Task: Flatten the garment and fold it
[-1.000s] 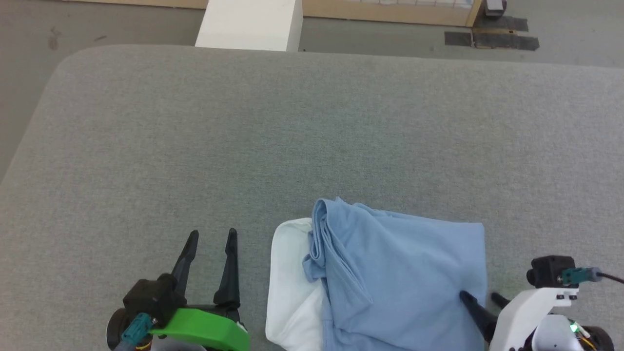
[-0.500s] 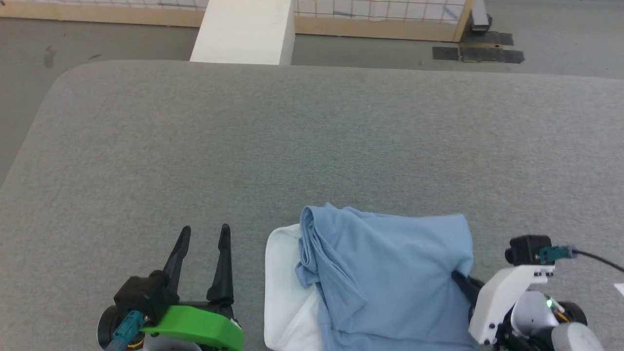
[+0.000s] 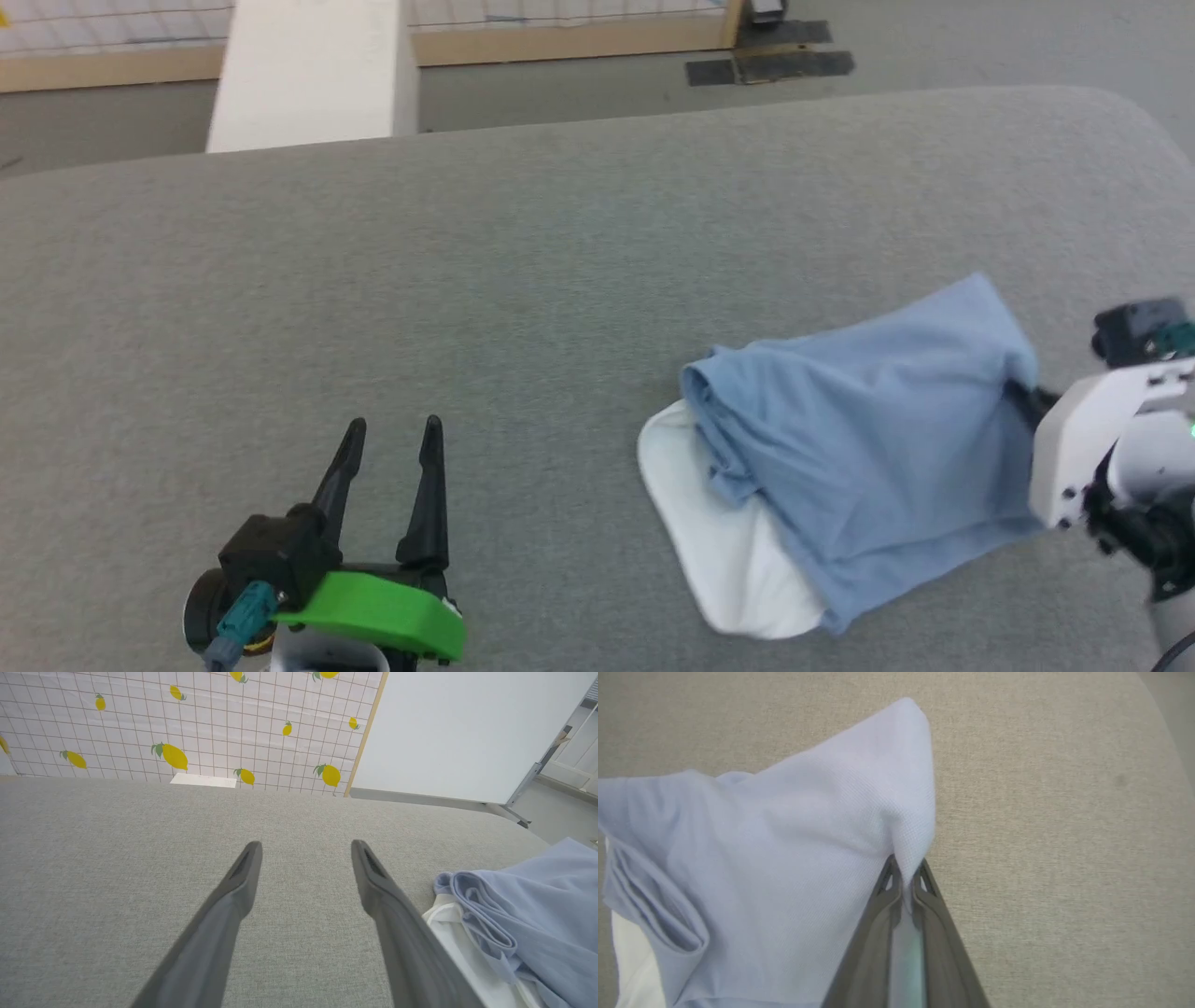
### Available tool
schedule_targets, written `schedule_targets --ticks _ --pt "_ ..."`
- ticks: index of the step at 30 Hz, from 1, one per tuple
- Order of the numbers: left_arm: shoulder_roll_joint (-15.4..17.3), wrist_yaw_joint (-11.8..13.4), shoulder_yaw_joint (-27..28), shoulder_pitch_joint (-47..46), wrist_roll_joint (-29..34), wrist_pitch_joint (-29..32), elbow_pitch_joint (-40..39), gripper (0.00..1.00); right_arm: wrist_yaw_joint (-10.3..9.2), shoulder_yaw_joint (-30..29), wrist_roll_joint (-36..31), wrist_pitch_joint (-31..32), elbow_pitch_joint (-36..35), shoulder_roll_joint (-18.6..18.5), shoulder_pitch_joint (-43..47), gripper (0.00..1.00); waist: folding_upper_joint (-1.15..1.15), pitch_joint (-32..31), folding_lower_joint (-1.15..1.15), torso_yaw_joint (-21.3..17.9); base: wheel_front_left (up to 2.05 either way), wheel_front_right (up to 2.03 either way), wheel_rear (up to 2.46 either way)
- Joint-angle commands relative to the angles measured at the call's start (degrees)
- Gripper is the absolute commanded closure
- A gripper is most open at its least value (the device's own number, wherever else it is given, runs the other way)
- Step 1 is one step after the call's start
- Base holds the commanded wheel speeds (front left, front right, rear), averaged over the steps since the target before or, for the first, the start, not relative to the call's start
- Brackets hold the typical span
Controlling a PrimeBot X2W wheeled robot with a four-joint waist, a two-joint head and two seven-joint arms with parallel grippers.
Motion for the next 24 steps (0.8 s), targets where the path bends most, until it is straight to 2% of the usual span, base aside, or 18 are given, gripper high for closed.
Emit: schedule_targets --ticks 1,8,9,15,19,24 --pt "0.6 0.2 0.2 -1.2 0.7 0.1 -0.2 0.00 -0.09 0.2 -0.6 0.1 0.3 -1.3 -2.2 1.00 0.00 1.6 0.00 -3.9 0.00 0.00 0.00" --pt "1.8 0.3 0.1 -4.1 2.0 1.6 -1.3 0.00 -0.09 2.0 -0.3 -0.2 2.8 -8.2 -10.1 1.00 0.00 6.0 0.00 -8.4 0.00 0.00 0.00" --pt "2.7 0.2 -0.3 -6.1 3.2 2.8 -2.1 0.00 -0.09 2.1 0.1 0.0 3.7 -10.8 -12.7 1.00 0.00 8.8 0.00 -9.3 0.00 0.00 0.00" --pt "4.2 0.3 -0.8 -10.9 6.1 4.9 -4.2 0.00 -0.09 0.3 -0.9 -2.1 7.1 -17.6 -16.5 1.00 0.00 15.4 0.00 -9.5 0.00 0.00 0.00" --pt "5.0 0.5 -1.2 -13.6 8.1 6.1 -5.7 0.00 -0.09 -3.2 -1.4 -4.7 11.3 -20.2 -18.1 1.00 0.00 19.5 0.00 -8.8 0.00 0.00 0.00" --pt "6.7 0.6 -1.3 -16.4 10.9 6.7 -7.2 0.00 -0.09 -7.6 -3.3 -9.1 17.5 -20.2 -20.2 1.00 0.00 23.6 0.00 -8.2 0.00 0.00 0.00"
